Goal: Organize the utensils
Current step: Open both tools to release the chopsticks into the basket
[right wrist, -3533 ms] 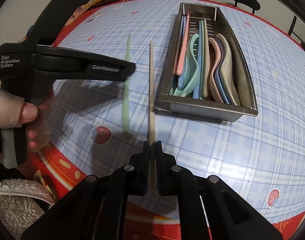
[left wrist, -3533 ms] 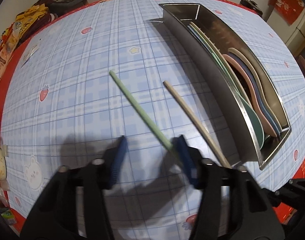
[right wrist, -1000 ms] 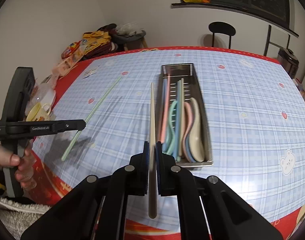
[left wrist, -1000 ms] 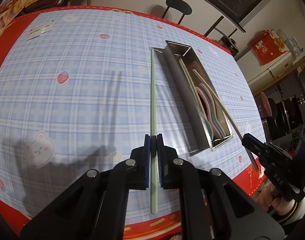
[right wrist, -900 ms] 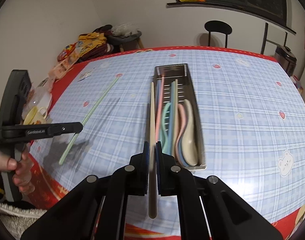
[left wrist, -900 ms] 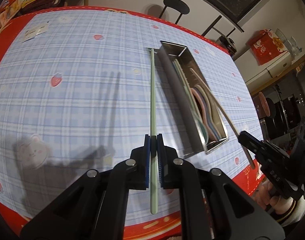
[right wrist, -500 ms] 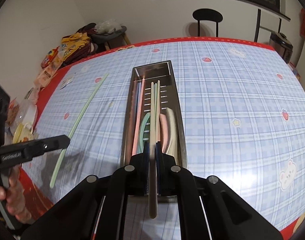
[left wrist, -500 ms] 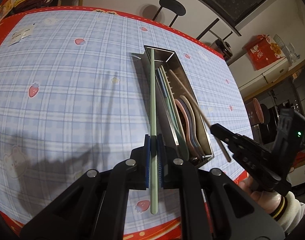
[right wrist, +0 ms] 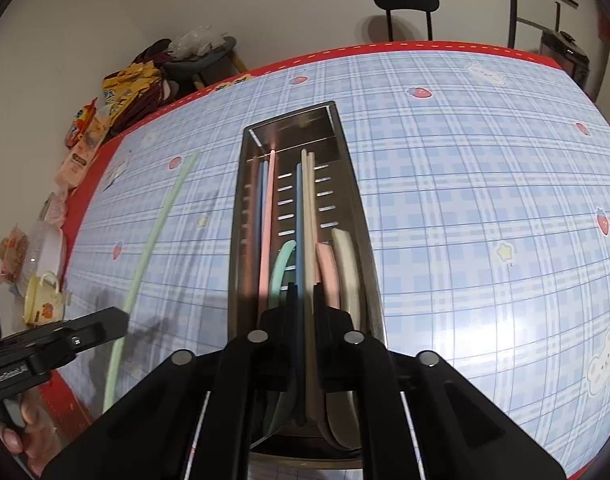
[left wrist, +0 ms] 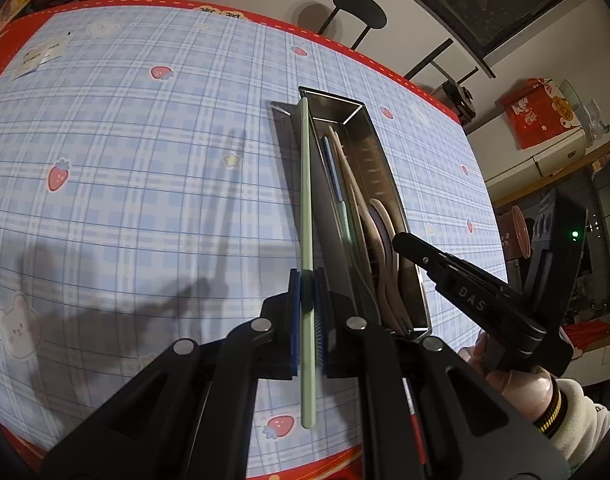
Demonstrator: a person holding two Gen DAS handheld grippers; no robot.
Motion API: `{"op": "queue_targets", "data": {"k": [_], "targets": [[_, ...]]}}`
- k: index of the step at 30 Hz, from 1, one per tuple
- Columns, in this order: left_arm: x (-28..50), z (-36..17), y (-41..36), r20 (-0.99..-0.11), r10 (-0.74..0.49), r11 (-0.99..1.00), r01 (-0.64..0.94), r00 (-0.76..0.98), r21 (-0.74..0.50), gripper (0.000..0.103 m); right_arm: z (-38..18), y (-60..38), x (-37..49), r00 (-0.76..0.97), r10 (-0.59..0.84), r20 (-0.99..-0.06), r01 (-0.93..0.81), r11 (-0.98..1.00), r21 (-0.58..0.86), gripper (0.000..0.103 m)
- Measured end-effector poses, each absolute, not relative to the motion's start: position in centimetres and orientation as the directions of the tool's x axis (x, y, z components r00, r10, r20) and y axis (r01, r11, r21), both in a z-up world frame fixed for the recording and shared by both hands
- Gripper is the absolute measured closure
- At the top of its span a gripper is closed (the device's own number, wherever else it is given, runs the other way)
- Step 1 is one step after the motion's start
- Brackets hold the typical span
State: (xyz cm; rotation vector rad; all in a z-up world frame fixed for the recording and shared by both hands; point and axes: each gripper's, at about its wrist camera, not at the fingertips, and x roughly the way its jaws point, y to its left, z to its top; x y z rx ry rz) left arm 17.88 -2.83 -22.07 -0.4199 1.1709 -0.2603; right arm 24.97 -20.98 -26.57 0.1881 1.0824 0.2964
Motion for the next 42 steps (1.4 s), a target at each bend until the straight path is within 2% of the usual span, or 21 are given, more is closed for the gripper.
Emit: {"op": "queue_targets", "data": {"k": [1, 4, 8, 13, 34, 38, 42], "targets": [[18.0, -22.2, -3.0, -0.833, -0.413, 0.892, -0.019, 0.369, -0.451, 0.092, -26.4, -21.1, 25.0, 0.441, 0.326, -0.837, -0.145, 0.945, 0.291, 0.069], [18.4, -22.4, -3.7, -0.830, -0.426, 0.887, -0.017, 0.359, -0.462, 0.092, -25.5, -21.9, 24.7, 0.477, 0.309, -0.823, -0.133, 0.951, 0.280, 0.047], [19.0, -22.8, -5.0, -0.825, -0.447, 0.877, -0.011, 0.344, -0.480, 0.092, -24.3, -23.7, 24.4, 0.509, 0.283, -0.813, -0.095, 0.957, 0.274, 0.023], [19.8, -23.6, -6.8, -0.821, -0.473, 0.862, -0.025, 0.320, -0.507, 0.092, -23.2, -25.7, 23.8, 0.536, 0.234, -0.811, -0.073, 0.970, 0.231, 0.006], [22.9, -25.5, -11.7, -0.835, -0.423, 0.858, -0.140, 0.352, -0.494, 0.092, -22.8, -32.1, 22.6, 0.532, 0.200, -0.823, -0.072, 0.979, 0.191, 0.006], [22.9, -25.4, -11.5, -0.827, -0.442, 0.848, -0.139, 0.347, -0.512, 0.067, -22.6, -32.6, 22.5, 0.538, 0.201, -0.819, -0.069, 0.978, 0.195, 0.006], [22.4, -23.8, -10.6, -0.831, -0.412, 0.870, -0.110, 0.374, -0.481, 0.059, -22.2, -32.6, 22.1, 0.546, 0.203, -0.813, -0.059, 0.977, 0.205, 0.006]]}}
